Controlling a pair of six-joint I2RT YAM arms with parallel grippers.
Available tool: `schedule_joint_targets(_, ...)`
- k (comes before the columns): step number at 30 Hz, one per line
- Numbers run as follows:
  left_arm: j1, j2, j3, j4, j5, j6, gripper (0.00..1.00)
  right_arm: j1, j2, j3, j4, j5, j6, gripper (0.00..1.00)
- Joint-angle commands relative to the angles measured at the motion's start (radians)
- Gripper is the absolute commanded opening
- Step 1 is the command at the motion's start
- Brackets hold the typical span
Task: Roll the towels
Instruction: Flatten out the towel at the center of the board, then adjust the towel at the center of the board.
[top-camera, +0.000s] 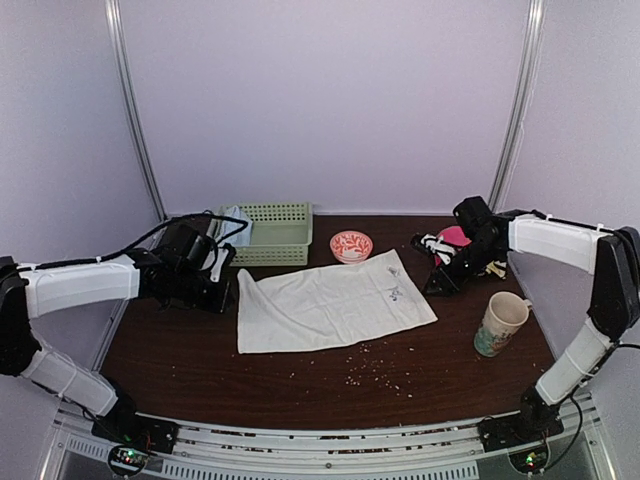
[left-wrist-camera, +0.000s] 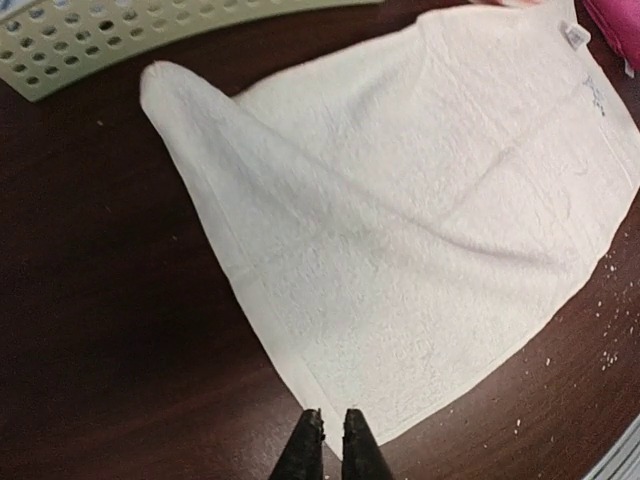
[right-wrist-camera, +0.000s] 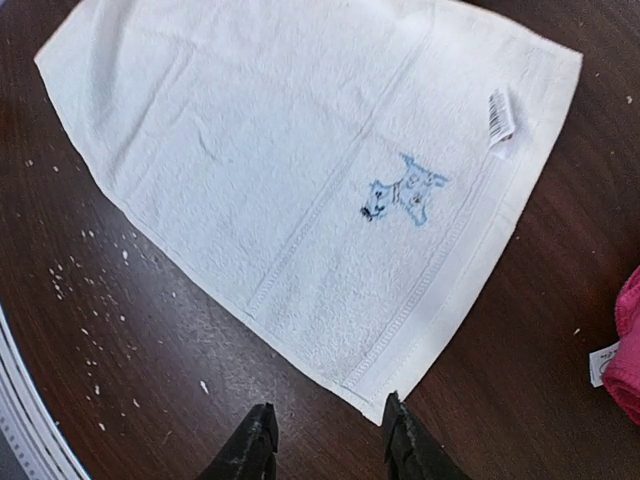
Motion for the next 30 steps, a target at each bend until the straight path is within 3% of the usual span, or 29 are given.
schedule_joint_targets(1,-0.021,0.057,-0.020,0.061,0.157,-0.006,0.06,0.069,0.077,0.000,0.012,0.208,-0.087,0.33)
schedule_joint_targets(12,-0.037,0.240,-0.004,0.082,0.169,0.001,0.03,0.117,0.240,0.045,0.051,0.337,-0.087,0.24)
schedule_joint_targets(17,-0.041,0.276,-0.036,0.041,0.182,-0.036,0.03,0.144,0.231,-0.006,0.020,0.379,-0.097,0.20)
schedule_joint_targets(21,-0.072,0.202,-0.137,-0.033,0.211,-0.134,0.03,0.189,0.205,-0.071,-0.051,0.387,-0.095,0.19)
schedule_joint_targets(26,-0.076,0.067,-0.218,-0.219,0.154,-0.219,0.04,0.239,0.125,-0.110,-0.174,0.231,-0.115,0.18)
schedule_joint_targets(30,-0.075,-0.046,-0.236,-0.387,0.131,-0.286,0.04,0.285,0.066,-0.097,-0.279,0.192,-0.109,0.18)
